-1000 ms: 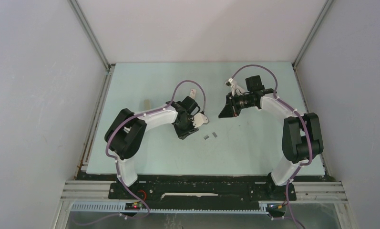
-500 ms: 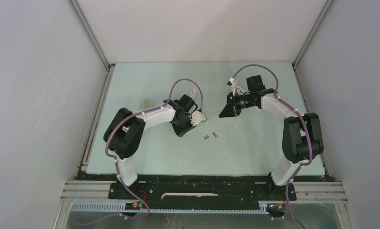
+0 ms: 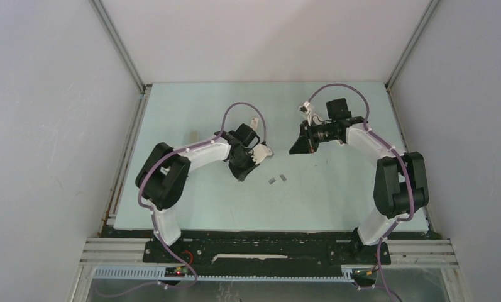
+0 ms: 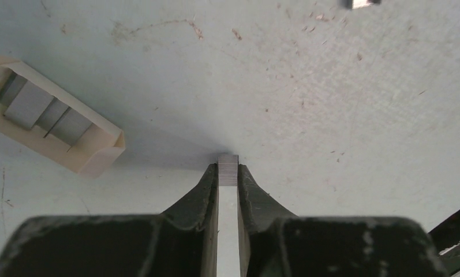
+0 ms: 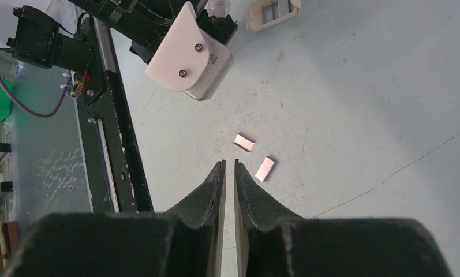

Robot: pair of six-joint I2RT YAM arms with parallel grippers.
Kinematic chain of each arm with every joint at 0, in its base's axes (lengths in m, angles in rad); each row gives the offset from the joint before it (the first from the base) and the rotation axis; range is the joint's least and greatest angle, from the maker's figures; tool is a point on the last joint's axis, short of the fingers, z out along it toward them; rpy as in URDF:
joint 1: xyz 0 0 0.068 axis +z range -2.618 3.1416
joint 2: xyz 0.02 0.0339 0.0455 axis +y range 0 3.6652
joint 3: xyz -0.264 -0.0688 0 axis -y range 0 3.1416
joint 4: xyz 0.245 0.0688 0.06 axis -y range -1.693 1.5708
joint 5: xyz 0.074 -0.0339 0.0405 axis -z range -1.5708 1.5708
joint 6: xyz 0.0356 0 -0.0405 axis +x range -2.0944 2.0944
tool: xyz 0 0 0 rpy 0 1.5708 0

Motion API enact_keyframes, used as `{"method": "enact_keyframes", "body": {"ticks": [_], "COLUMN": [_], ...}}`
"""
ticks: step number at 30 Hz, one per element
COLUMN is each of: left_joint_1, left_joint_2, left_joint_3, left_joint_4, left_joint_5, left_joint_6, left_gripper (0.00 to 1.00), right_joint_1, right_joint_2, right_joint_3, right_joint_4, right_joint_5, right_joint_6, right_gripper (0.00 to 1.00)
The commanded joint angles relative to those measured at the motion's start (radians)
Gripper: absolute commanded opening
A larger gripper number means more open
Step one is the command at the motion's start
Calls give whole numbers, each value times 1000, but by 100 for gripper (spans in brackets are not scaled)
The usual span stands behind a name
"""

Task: Unload the staples from the stapler
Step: Pick up the staple from the center of the board.

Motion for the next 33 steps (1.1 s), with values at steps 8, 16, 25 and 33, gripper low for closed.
{"method": "enact_keyframes", "body": {"ticks": [8,16,25,33], "left_joint_1": [29,53,80,98], "left_joint_2": [-160,-236,-271,-240], "left_joint_3": [-97,-204,-312,-352], "left_joint_4": [189,343,649,919], "left_joint_5": [167,274,372,426], "left_joint_6": [-182,-303,-523,-732], "left_gripper": [6,6,6,6], "right_joint_1": [-11,-9,30,39], "right_joint_2": [-45,-29,-31,-19], "right_joint_3": [-3,-3,-3,-3], "right_joint_4": [-25,-36,-28,-41], "right_joint_5": [-26,-62,-59,-72], "right_joint_6": [-47,-60,-50,-46], "right_gripper": [18,18,19,22]}}
